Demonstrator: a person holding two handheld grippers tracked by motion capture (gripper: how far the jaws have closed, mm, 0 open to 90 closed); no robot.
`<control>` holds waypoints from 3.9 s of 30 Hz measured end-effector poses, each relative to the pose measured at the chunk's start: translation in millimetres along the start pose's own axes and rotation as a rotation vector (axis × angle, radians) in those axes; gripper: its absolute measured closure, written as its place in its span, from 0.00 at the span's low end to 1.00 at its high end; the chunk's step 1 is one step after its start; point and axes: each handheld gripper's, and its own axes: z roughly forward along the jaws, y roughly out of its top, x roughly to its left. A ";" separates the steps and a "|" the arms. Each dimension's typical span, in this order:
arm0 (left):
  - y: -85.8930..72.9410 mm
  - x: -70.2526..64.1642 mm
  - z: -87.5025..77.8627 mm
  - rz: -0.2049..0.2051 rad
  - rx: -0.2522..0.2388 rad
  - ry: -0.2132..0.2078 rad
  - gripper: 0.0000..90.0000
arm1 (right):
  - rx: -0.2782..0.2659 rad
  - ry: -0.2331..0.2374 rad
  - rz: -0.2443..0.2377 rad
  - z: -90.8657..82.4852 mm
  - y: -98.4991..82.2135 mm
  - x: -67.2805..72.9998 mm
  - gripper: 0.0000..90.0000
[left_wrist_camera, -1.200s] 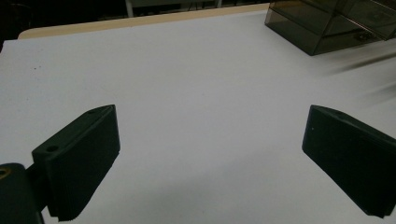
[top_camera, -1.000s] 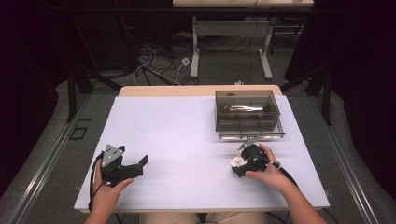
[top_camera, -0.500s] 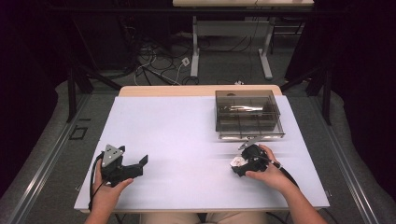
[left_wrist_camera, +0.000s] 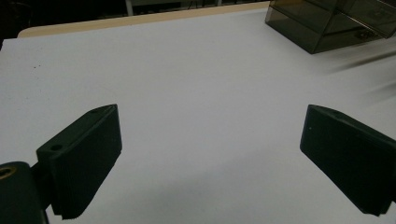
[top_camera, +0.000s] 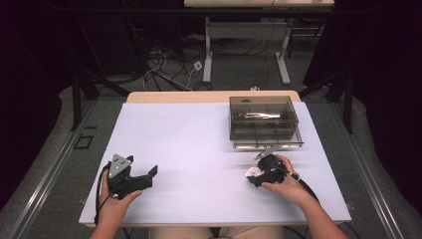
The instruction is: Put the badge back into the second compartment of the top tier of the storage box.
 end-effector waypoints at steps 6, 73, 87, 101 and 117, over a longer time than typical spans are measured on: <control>0.0 0.0 0.0 0.001 -0.001 0.001 0.06 | -0.002 -0.001 -0.011 0.0 -0.1 -0.5 0.37; -0.4 -0.2 0.8 0.003 0.004 0.000 0.07 | -0.156 -0.216 0.415 -47.6 1.0 -5.2 0.37; -0.4 -0.2 0.9 0.002 0.005 -0.001 0.07 | -0.184 -0.227 0.434 -62.5 1.9 -6.2 0.37; -0.6 -0.6 0.9 0.001 0.005 0.000 0.08 | -0.208 -0.240 0.432 -77.2 11.2 -6.6 0.37; -0.5 -0.5 0.9 0.001 0.005 0.000 0.08 | -0.209 -0.255 0.421 -84.4 26.4 -10.2 0.37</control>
